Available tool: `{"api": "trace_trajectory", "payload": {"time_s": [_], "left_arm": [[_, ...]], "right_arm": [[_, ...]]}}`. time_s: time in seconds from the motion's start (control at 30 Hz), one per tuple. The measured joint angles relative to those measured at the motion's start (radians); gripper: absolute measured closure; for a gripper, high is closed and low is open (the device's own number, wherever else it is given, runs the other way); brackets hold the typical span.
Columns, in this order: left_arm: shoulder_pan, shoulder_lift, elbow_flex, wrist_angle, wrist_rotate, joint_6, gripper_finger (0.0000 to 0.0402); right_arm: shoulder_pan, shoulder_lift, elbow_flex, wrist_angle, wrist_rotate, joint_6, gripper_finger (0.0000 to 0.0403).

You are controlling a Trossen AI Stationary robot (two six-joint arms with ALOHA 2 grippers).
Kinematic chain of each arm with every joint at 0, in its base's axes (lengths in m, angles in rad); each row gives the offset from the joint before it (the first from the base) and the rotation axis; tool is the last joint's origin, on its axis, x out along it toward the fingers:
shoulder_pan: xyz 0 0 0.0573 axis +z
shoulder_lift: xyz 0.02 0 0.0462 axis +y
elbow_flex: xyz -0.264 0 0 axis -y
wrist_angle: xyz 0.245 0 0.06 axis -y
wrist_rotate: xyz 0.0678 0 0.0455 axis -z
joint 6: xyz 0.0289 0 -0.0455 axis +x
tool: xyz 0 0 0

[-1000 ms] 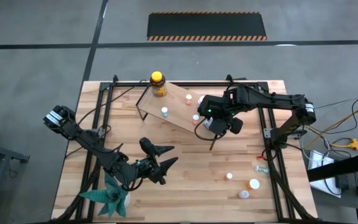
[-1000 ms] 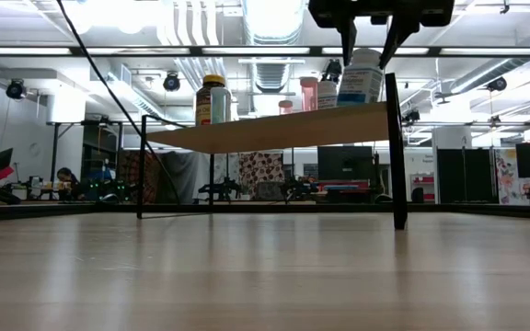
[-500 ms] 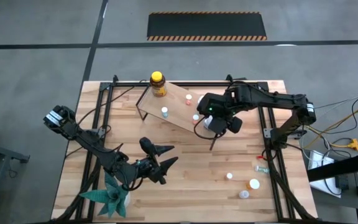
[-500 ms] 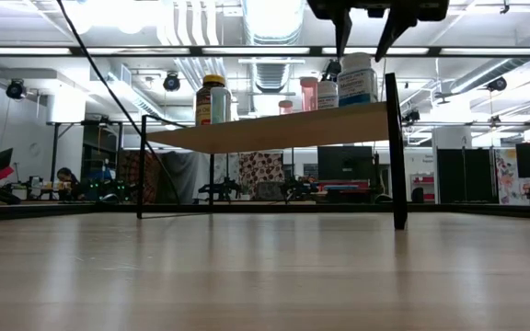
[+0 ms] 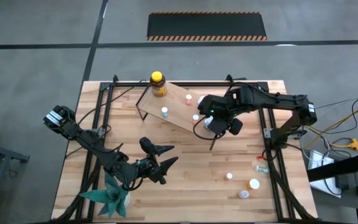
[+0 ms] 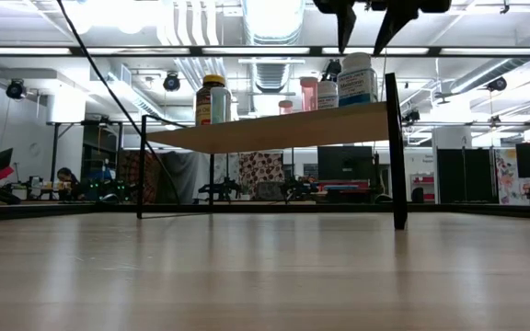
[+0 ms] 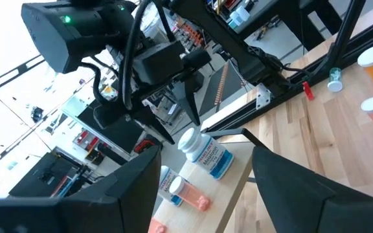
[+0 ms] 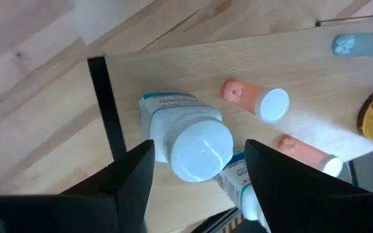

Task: Pick and place medicine bottles onto shelf by color
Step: Put the red pill bottle on the shelf

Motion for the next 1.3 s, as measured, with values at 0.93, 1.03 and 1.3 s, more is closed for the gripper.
{"api": "trace_trajectory", "payload": {"time_s": [0.93,1.03,1.3], "left_arm": [[0.002,0.027,-0.007,-0.004,0.344,-0.657,0.0175],[0.0,0.06,-0.007,0.023,0.346,-0.701,0.0175],[0.001,0.194,0.003,0.173,0.346,-0.686,0.0175]], "right_arm": [[0.744,-0.097,-0.647,0.876,0.28,1.193,0.0243],[0.748,-0.098,-0.731,1.019,0.293,1.156,0.0254],[0.766,-0.116,-0.826,1.101,0.289,1.228,0.0287]]}}
